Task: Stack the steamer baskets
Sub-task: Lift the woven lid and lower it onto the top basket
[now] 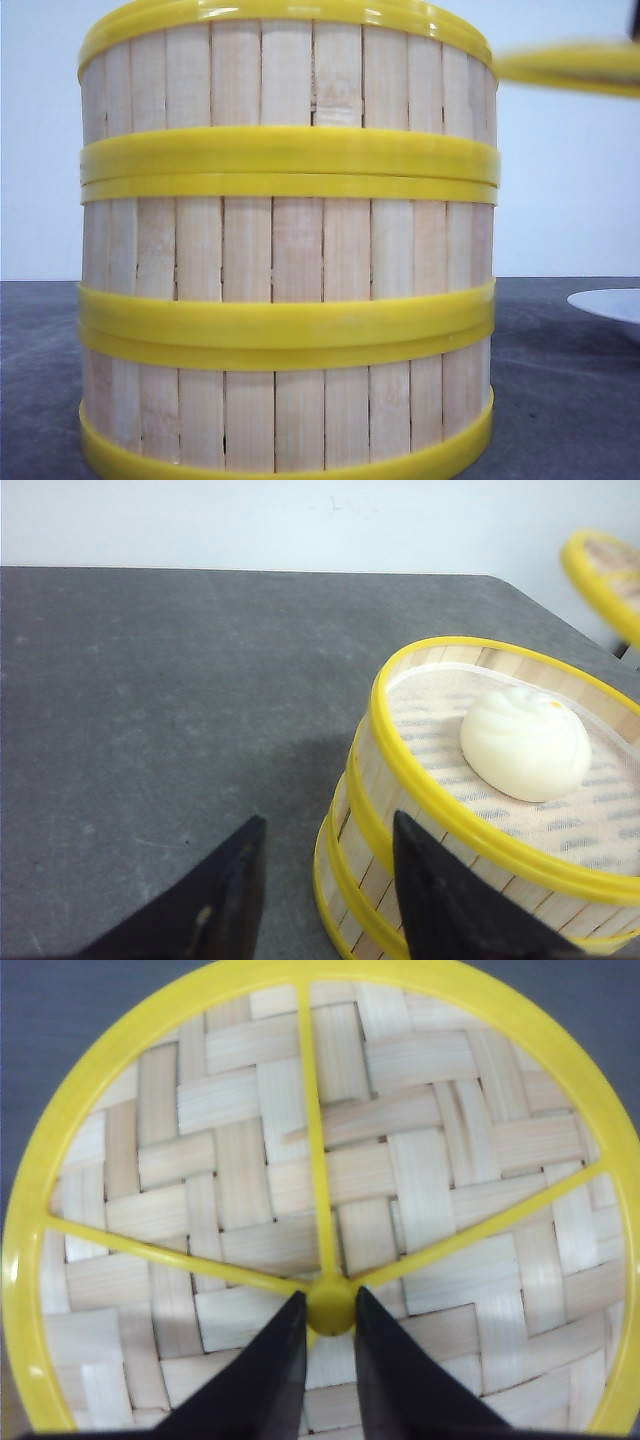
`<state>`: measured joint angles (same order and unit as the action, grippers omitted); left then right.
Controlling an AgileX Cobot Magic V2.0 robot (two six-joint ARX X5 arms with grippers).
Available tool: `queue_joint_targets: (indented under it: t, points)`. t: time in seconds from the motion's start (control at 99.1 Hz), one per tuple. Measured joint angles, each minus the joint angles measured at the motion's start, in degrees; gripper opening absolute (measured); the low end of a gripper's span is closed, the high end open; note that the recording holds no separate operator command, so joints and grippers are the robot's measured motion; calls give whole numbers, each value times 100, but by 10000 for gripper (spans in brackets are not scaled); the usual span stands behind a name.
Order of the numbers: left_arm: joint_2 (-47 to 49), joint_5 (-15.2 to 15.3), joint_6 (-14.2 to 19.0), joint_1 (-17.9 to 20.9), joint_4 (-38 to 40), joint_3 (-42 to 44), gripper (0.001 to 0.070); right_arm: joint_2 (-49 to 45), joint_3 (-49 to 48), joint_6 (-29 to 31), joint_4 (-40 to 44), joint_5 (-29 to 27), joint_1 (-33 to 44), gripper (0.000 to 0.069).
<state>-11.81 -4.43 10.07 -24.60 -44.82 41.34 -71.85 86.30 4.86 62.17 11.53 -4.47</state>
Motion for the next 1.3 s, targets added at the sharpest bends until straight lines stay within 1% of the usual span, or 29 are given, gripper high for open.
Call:
queue_joint_targets:
  t: [0.071,0.131,0.393,0.464,0.666,0.797,0.928,1.14,1.301]
  points:
    - [0,0,0,0,2,0,228,52,275,-7,140,240,-363,56]
    - [0,0,0,0,2,0,228,63,479,-13,286,326,-737,56]
    - [0,0,0,0,2,0,228,20,625,-7,446,317,-2415,55]
    - [0,0,0,0,0,0,228,-24,625,2,446,197,-2826,55]
    - [0,0,0,0,2,0,228,-254,625,7,444,-474,-3827,54]
    - [0,0,0,0,2,0,228,-457,678,7,446,-802,-4238,54]
    - [0,0,0,0,2,0,228,-732,940,4,444,-1012,-4533,54]
    - [0,0,0,0,0,0,228,-1165,1370,-33,466,-1019,-4789,54]
    - [0,0,0,0,2,0,228,-1421,1423,-70,584,-1025,-4846,54]
